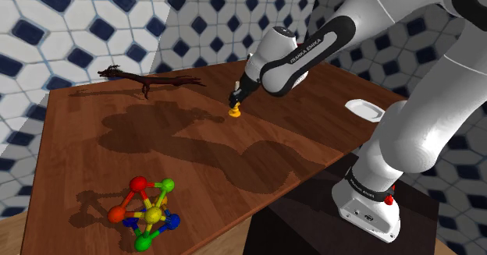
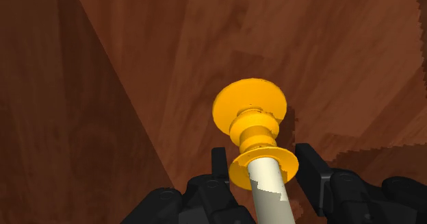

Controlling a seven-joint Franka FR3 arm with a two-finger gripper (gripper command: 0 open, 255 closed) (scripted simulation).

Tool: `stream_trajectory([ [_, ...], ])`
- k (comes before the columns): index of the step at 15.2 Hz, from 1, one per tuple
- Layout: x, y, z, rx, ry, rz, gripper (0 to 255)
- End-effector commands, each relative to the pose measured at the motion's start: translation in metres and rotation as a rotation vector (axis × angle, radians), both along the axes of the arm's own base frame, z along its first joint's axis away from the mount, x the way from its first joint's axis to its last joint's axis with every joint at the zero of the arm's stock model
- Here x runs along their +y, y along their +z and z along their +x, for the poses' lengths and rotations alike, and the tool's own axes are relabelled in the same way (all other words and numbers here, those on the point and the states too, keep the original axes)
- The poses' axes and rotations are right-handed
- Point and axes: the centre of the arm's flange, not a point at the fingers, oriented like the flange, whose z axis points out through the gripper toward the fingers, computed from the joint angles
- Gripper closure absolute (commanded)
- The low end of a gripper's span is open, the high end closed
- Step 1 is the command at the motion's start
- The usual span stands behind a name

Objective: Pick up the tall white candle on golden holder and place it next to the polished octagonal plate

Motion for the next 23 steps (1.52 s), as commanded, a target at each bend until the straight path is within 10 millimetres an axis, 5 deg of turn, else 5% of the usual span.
stream_trajectory([
  [1,0.001,0.011,-0.001,0.001,0.0,0.0,255],
  [23,0.001,0.127,-0.001,0.001,0.0,0.0,255],
])
